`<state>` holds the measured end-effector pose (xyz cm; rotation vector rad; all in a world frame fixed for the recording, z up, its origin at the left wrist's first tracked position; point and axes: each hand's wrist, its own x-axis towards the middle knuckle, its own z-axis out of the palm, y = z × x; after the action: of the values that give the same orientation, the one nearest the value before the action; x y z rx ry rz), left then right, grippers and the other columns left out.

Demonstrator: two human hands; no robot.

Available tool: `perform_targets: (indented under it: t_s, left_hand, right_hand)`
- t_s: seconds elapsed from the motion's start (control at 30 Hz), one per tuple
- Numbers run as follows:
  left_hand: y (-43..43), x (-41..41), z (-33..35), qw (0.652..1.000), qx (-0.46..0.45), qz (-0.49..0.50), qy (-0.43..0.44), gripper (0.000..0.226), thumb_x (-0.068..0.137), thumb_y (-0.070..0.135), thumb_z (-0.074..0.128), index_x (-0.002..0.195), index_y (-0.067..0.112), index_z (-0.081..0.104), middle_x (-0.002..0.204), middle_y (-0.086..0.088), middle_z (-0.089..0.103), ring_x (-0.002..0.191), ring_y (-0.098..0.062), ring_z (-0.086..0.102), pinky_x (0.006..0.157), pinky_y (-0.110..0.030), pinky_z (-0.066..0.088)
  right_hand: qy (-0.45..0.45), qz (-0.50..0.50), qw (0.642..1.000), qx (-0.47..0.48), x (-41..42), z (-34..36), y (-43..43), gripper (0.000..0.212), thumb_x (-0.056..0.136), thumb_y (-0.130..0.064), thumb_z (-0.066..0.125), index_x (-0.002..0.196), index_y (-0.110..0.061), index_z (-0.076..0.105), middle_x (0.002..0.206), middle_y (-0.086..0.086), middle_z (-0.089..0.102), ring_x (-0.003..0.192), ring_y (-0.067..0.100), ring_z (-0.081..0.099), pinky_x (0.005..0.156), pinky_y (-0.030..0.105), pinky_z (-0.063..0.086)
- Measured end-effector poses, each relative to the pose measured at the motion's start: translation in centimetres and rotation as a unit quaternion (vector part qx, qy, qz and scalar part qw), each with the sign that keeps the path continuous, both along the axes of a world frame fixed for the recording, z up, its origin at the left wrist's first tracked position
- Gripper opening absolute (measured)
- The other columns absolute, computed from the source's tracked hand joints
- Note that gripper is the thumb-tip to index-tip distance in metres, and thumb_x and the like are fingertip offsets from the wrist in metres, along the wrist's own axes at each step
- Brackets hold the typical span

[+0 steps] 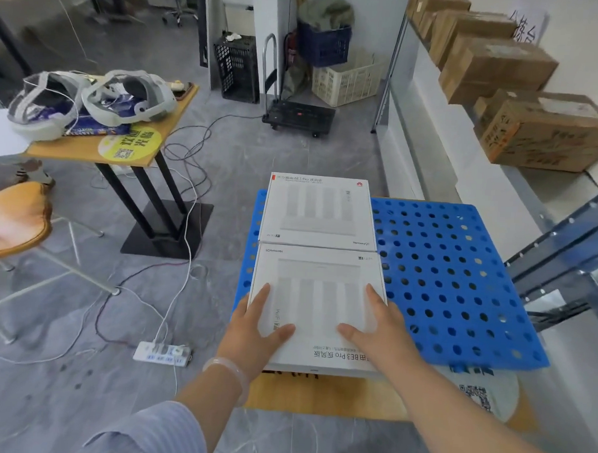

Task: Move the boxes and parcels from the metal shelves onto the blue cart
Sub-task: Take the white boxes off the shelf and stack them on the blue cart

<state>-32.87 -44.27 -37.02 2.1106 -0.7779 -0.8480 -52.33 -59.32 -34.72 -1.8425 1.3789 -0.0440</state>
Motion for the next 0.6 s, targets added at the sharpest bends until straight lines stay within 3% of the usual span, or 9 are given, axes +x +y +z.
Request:
perform_targets:
  t_s: [0.4,0.6]
  left_hand:
    - [-1.9,0.8,0.4,1.0,0.02,0.0,-0.013,0.086,0.075,0.066,0.063,0.142,0.059,0.009,0.149,0.014,0.02,0.113,-0.005,0.035,0.084,-0.023,0.038]
    - [-2.7,1.0,0.5,0.999,0.034,-0.002,-0.025,0.088,0.075,0.067,0.062,0.143,0.057,0.008,0.153,0.011,0.017,0.124,-0.015,0.041,0.084,-0.025,0.04]
  right_hand:
    - [-0.001,0.025,1.0,0.001,1.3,-0.4,-2.4,0.098,0.077,-0.062,0.066,0.148,-0.05,0.001,0.158,-0.007,0.004,0.141,0.02,0.024,0.106,0.038,0.032]
    - [-0.012,0.028,1.0,0.0,1.6,-0.6,-3.2,0.097,0.078,-0.06,0.067,0.15,-0.048,0.003,0.156,-0.007,0.008,0.138,0.019,0.027,0.106,0.037,0.032]
